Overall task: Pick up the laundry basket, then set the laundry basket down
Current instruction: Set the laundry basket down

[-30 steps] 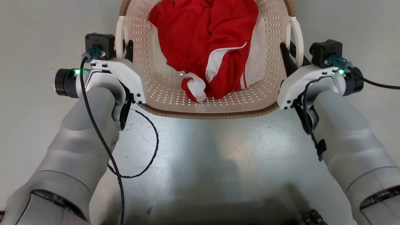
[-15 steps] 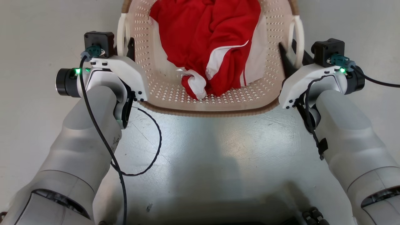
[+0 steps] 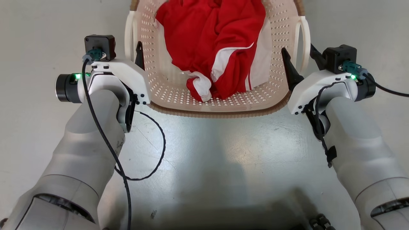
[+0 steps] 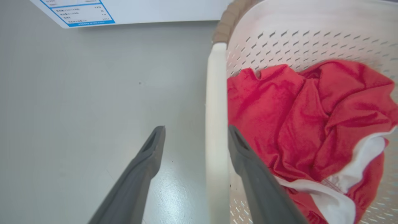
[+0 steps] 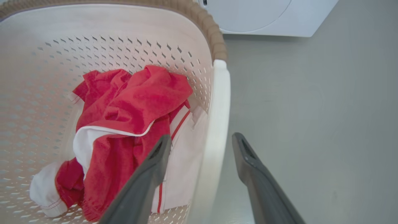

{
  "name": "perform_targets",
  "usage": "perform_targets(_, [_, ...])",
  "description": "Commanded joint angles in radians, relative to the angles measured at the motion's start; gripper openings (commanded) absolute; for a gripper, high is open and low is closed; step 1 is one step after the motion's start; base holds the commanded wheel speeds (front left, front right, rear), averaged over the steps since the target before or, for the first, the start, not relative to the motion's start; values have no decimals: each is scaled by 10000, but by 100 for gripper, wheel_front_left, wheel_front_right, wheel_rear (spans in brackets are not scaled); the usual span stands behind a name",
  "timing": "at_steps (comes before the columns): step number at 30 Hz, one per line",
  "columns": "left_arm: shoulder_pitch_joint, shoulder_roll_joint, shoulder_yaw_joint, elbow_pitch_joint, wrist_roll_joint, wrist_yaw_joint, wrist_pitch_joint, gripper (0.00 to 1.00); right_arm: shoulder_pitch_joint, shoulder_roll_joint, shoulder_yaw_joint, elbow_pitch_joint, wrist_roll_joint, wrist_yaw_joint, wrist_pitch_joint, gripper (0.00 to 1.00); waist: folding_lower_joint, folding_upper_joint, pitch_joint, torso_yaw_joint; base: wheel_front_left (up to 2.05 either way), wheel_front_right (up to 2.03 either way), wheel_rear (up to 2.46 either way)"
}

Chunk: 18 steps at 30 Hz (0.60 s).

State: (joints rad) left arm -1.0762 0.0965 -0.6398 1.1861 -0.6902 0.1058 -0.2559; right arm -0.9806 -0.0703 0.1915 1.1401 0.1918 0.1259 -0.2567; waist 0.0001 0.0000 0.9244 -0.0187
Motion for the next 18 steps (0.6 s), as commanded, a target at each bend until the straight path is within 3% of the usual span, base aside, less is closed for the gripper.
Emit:
perform_targets(1, [186,240,227,-53,66,87,-59,100,606,201,38,-243,-182,48,-51,100,-1,0,-139,28,0,0,0])
perform_targets(9, [996,-8,699,-445,172,247,-59,100,1484,201,-527,-1336,-787,48,-51,100,-1,0,-1218,236,0,0,0])
perform_targets(18, [2958,-73,1896,-2208,871,183,-59,100,2818,201,-1430,-2712,-1282,48,-51,100,-1,0,-3241,197,0,0,0])
